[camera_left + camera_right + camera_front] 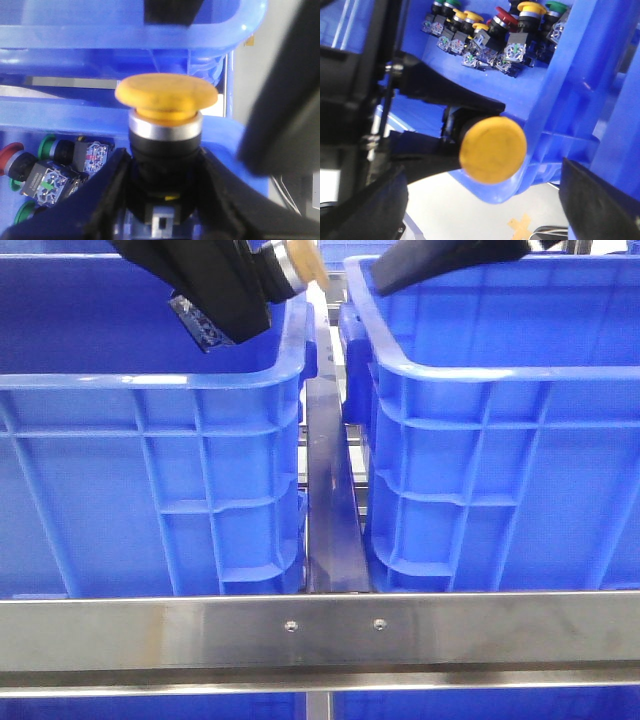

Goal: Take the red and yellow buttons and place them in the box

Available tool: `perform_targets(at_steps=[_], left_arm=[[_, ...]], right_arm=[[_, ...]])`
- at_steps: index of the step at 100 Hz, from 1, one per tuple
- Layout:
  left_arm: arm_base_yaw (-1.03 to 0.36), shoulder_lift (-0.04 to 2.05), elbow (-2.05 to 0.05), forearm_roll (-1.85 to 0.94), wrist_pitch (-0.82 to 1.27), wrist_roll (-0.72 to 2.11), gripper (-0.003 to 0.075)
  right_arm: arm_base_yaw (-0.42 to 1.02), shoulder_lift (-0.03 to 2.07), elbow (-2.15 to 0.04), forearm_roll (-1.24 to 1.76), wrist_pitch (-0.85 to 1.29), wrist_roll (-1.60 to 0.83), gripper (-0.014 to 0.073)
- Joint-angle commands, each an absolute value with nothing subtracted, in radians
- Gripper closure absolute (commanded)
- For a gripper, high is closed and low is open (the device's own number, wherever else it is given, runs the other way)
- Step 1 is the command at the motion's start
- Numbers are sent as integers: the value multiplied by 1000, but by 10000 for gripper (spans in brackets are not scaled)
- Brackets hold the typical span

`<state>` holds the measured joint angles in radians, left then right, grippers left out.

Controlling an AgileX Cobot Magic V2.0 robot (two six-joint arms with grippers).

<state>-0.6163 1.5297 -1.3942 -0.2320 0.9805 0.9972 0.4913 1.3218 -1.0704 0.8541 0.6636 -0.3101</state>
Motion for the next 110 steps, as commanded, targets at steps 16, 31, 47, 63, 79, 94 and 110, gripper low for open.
perform_targets(at_steps=[16, 31, 47, 63, 79, 94, 110], left_arm=[[-625, 1488, -1426, -273, 937, 996, 603], [-625, 1488, -1426, -274, 935, 996, 603], [-625, 1488, -1426, -274, 933, 996, 603], [-625, 1488, -1426, -274, 917, 996, 603], [-625, 1488, -1426, -274, 905, 996, 600], [-625, 1488, -1426, -274, 899, 996, 459], [-625, 1488, -1426, -263, 880, 996, 115]], right_arm=[[493, 1344, -1106, 1000, 613, -429, -38], [493, 1369, -1106, 1051, 613, -472, -38], [493, 1372, -1106, 1052, 609, -494, 4], [493, 1372, -1106, 1059, 608, -494, 278], [493, 1372, -1106, 1068, 607, -494, 456], [493, 1372, -1106, 1072, 607, -494, 463], [493, 1372, -1106, 1073, 606, -494, 463]])
